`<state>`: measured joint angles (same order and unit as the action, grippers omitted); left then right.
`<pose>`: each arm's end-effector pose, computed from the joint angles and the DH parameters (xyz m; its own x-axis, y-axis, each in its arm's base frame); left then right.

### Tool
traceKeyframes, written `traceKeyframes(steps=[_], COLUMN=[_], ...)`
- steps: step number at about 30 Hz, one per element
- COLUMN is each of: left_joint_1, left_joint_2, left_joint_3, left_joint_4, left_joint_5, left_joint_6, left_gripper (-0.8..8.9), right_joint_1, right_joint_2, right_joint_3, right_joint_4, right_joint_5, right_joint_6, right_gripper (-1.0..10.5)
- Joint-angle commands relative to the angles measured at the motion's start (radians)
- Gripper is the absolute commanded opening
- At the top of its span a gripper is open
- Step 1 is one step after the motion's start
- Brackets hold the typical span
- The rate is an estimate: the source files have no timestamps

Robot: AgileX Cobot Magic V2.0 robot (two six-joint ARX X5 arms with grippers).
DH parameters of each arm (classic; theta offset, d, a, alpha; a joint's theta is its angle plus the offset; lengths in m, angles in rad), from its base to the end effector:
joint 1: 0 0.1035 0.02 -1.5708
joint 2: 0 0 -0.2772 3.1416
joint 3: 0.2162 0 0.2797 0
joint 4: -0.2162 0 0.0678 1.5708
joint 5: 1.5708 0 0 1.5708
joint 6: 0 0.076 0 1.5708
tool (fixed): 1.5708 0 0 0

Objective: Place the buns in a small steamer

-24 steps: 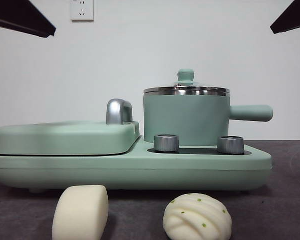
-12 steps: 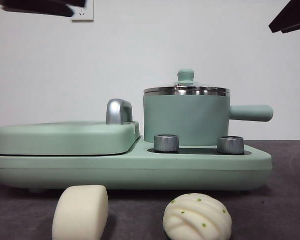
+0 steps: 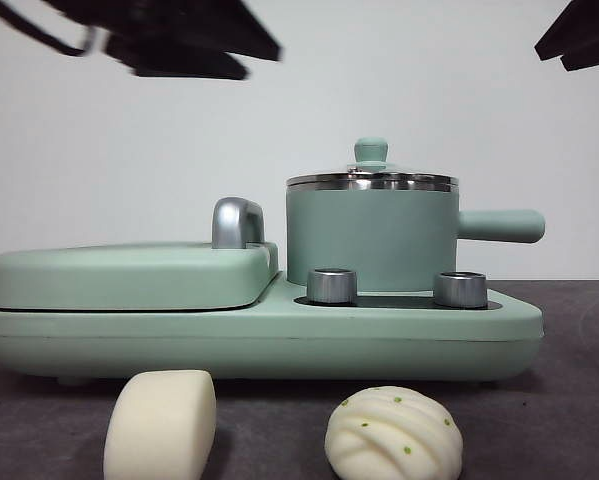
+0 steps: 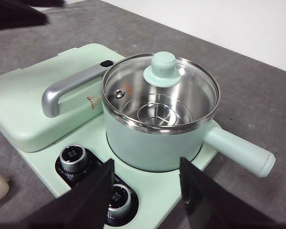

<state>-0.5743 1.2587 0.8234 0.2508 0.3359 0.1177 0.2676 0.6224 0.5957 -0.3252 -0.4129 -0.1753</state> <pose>0.2761 -0.2085 0.2809 0.6001 -0.7809 -0.1732 0.7976 0.6007 0.0554 0.1833 0.0819 0.2704 0.7231 0.6143 -0.3157 -0.6542 0.7559 -0.0275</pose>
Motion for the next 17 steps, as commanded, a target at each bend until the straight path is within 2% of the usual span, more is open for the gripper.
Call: traceKeyframes(steps=[1, 17], left_joint_1=[-0.029, -0.079], left_joint_2=[0.094, 0.496], left_joint_3=[0.08, 0.461], left_joint_4=[0.014, 0.001], left_joint_5=[-0.003, -0.003], left_joint_6=[-0.006, 0.005], left_gripper=[2.76, 2.77], right_joint_1=[0.005, 0.005], right_joint_2=[0.003, 0.003], right_joint_3=[0.015, 0.015], right_joint_4=[0.009, 0.009], right_joint_5=[0.001, -0.003], right_joint_6=[0.021, 0.019], right_gripper=[2.2, 2.2])
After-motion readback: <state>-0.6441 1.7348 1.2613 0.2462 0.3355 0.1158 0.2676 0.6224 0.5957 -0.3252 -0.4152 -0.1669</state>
